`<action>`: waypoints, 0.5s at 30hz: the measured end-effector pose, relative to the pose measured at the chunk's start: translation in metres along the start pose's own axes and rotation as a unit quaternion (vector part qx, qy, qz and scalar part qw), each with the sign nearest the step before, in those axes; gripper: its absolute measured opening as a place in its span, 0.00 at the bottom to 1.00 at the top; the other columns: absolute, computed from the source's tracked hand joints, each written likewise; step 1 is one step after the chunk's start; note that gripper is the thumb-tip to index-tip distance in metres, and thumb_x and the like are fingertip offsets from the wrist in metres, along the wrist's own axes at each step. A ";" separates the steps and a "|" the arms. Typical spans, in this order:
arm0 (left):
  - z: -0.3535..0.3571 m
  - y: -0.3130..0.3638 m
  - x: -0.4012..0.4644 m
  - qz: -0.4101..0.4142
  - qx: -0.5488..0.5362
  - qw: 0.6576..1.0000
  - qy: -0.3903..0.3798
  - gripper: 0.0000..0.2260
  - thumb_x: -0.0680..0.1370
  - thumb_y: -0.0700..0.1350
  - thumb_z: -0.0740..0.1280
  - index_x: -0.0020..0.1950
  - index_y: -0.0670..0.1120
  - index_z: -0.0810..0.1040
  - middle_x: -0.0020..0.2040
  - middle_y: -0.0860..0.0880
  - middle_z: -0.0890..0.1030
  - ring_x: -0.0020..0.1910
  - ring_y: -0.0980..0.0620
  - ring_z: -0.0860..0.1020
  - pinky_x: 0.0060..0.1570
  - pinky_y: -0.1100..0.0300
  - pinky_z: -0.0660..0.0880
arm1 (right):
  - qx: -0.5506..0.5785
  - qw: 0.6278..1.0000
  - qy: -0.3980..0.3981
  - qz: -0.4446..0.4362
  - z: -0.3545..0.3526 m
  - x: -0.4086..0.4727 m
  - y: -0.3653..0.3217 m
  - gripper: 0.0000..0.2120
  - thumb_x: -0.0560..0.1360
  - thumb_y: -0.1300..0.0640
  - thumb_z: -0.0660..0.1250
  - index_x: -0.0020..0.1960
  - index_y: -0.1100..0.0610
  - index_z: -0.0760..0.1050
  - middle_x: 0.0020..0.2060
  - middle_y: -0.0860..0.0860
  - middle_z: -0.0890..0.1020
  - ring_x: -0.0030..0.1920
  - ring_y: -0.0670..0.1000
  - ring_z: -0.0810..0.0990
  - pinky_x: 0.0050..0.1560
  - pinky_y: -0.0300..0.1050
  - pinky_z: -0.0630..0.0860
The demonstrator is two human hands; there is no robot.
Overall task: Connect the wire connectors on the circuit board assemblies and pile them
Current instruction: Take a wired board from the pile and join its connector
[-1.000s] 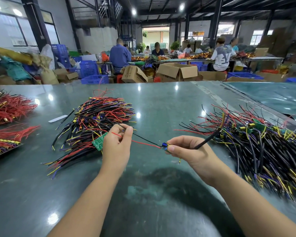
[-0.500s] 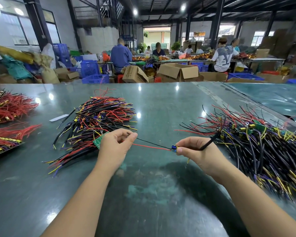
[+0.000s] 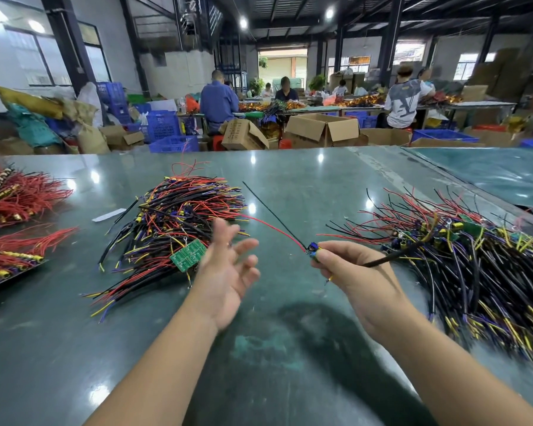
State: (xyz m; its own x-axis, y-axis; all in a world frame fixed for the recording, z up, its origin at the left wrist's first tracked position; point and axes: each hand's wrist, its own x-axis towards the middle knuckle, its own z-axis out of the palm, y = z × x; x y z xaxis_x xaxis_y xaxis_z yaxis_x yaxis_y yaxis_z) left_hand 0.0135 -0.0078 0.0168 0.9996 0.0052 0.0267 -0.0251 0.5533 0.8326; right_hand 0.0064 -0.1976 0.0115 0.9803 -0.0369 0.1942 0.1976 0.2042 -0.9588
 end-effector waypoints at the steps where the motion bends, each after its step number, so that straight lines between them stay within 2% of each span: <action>1: 0.004 -0.007 -0.003 -0.026 0.052 0.997 -0.047 0.38 0.54 0.66 0.75 0.60 0.51 0.75 0.41 0.50 0.80 0.31 0.57 0.75 0.29 0.66 0.75 | 0.006 1.000 -0.010 0.009 0.003 -0.003 -0.001 0.06 0.73 0.66 0.69 0.42 0.57 0.82 0.36 0.53 0.85 0.39 0.48 0.81 0.41 0.37 0.76; 3: 0.014 -0.019 -0.011 -0.060 0.131 0.983 -0.114 0.26 0.63 0.56 0.73 0.60 0.52 0.76 0.43 0.50 0.80 0.34 0.56 0.77 0.33 0.64 0.77 | -0.015 0.999 -0.041 0.010 0.010 -0.008 -0.001 0.05 0.73 0.66 0.69 0.43 0.58 0.82 0.38 0.54 0.85 0.40 0.49 0.80 0.43 0.40 0.75; 5: 0.016 -0.025 -0.010 -0.053 0.164 0.976 -0.134 0.21 0.67 0.49 0.70 0.59 0.47 0.79 0.42 0.50 0.82 0.36 0.56 0.79 0.38 0.64 0.77 | -0.033 0.997 -0.075 -0.011 0.015 -0.014 -0.001 0.04 0.73 0.67 0.68 0.46 0.63 0.82 0.40 0.57 0.85 0.40 0.47 0.80 0.41 0.37 0.75; 7: 0.015 -0.024 -0.008 -0.030 0.179 0.974 -0.132 0.19 0.69 0.46 0.69 0.58 0.42 0.80 0.43 0.48 0.84 0.40 0.55 0.80 0.42 0.63 0.78 | -0.061 0.994 -0.089 -0.032 0.017 -0.017 0.001 0.05 0.74 0.68 0.67 0.48 0.65 0.82 0.42 0.57 0.85 0.41 0.46 0.81 0.43 0.35 0.76; 10: 0.012 -0.021 -0.005 -0.005 0.160 0.982 -0.100 0.14 0.70 0.43 0.68 0.53 0.40 0.81 0.43 0.45 0.85 0.42 0.53 0.83 0.45 0.62 0.79 | -0.103 0.991 -0.070 -0.046 0.020 -0.019 0.002 0.06 0.74 0.64 0.68 0.50 0.60 0.81 0.43 0.54 0.86 0.44 0.47 0.83 0.44 0.34 0.75; 13: 0.012 -0.018 -0.004 0.002 0.131 0.989 -0.069 0.07 0.73 0.41 0.67 0.47 0.41 0.82 0.38 0.43 0.83 0.35 0.54 0.82 0.37 0.65 0.78 | -0.116 0.992 -0.007 -0.041 0.020 -0.017 -0.001 0.03 0.74 0.62 0.69 0.45 0.56 0.80 0.35 0.46 0.83 0.34 0.41 0.78 0.37 0.32 0.73; 15: 0.013 -0.014 -0.005 -0.013 0.103 0.992 -0.070 0.06 0.76 0.40 0.64 0.47 0.41 0.81 0.39 0.44 0.84 0.34 0.54 0.81 0.36 0.65 0.79 | -0.074 0.997 0.016 -0.025 0.019 -0.015 -0.003 0.06 0.74 0.64 0.68 0.39 0.57 0.79 0.27 0.47 0.80 0.29 0.43 0.76 0.33 0.33 0.73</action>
State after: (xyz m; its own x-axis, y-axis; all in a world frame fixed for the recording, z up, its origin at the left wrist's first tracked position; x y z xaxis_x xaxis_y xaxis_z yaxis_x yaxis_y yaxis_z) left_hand 0.0088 -0.0269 0.0121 0.9891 -0.1308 0.0675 -0.0144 0.3701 0.9289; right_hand -0.0090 -0.1794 0.0153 0.9685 -0.0756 0.2374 0.2418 0.0547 -0.9688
